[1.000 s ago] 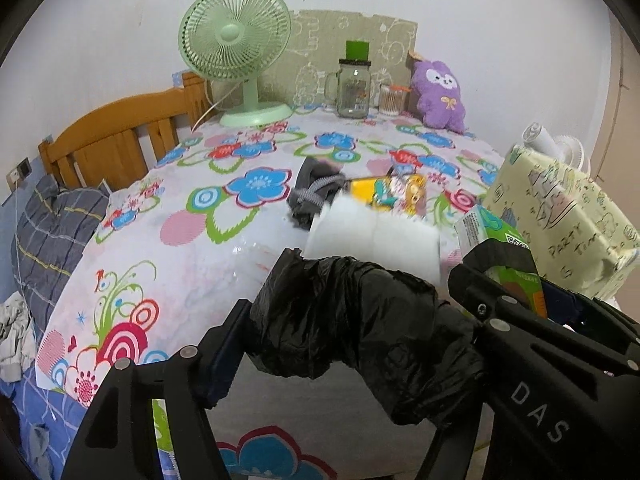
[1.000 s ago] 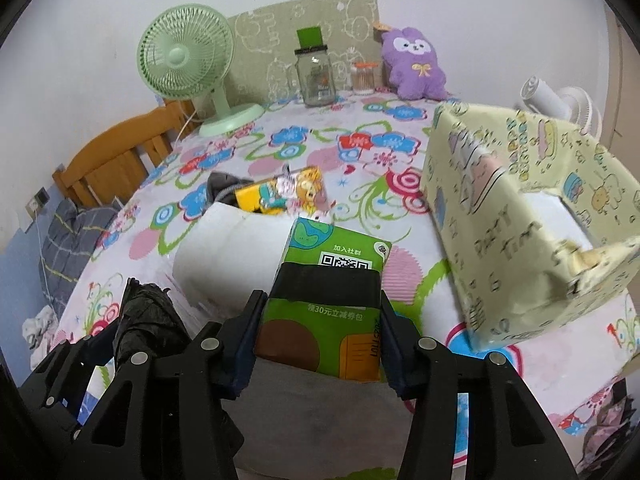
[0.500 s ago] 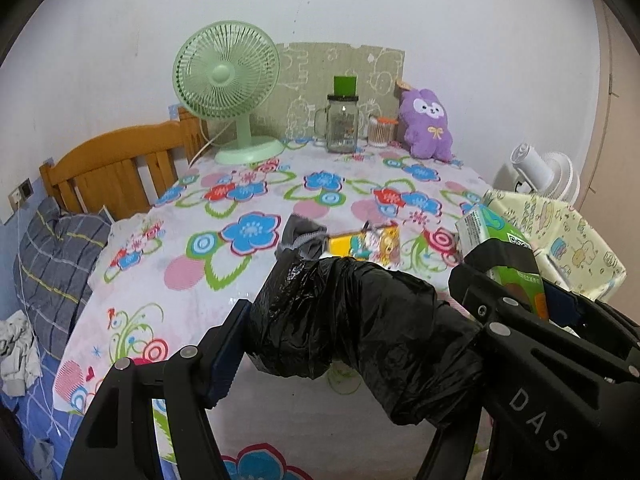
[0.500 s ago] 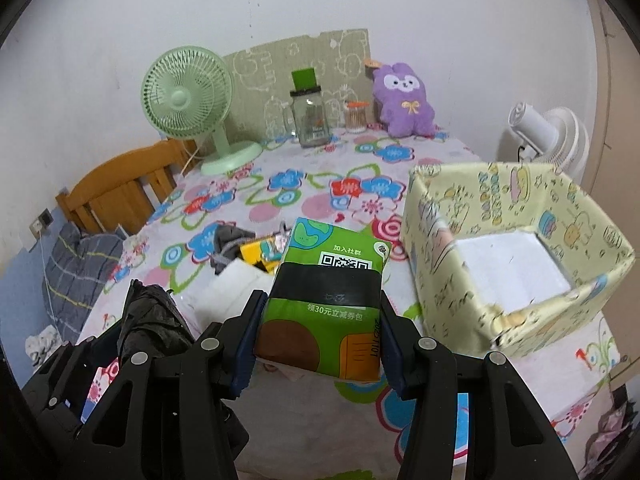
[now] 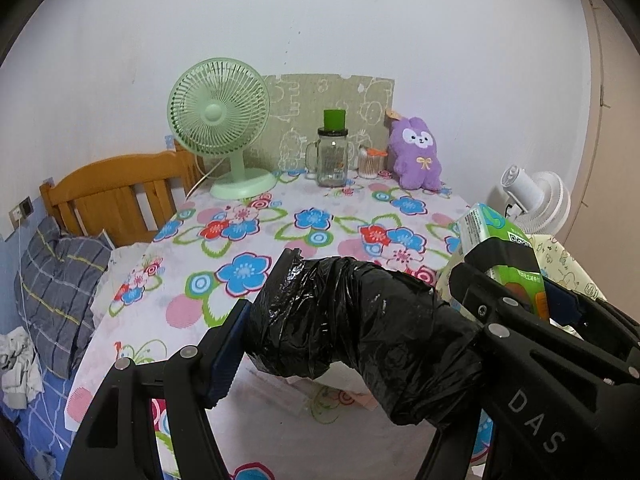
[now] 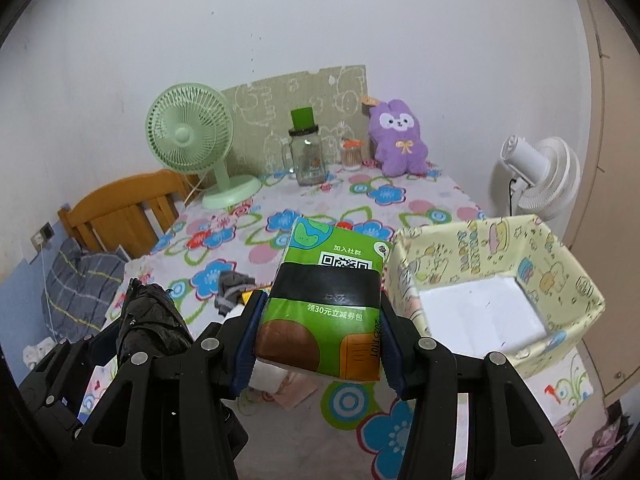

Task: Organize soft objects
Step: 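Carry the black umbrella and green tissue pack over to the patterned box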

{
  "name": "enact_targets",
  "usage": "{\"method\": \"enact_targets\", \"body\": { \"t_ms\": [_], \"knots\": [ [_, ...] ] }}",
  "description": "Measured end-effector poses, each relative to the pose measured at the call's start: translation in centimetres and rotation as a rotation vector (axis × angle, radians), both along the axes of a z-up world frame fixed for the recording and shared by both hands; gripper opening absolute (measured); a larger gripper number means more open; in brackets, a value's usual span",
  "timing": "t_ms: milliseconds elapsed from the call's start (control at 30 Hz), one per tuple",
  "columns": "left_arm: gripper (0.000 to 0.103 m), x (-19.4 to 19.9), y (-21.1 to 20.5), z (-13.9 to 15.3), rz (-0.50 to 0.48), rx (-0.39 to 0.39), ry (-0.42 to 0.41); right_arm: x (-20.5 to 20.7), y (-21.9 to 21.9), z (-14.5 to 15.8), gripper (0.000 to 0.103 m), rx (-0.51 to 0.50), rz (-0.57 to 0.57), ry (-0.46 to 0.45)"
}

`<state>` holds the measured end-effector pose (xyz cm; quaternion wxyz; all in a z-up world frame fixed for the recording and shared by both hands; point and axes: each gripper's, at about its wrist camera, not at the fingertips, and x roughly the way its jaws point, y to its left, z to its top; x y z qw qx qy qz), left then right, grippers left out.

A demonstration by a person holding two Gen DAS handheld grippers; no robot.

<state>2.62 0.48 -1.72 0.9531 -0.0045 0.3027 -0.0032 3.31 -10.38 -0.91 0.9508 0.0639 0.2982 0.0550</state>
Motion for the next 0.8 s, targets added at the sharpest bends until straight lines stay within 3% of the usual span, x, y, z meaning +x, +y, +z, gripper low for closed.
{"method": "enact_targets", "body": {
  "t_ms": [800],
  "knots": [
    [0.073,2.3,-5.1,1.1,-0.05,0.009,-0.022,1.6,-4.8,1.3,0.055,-0.036,-0.028,-0.027]
  ]
}}
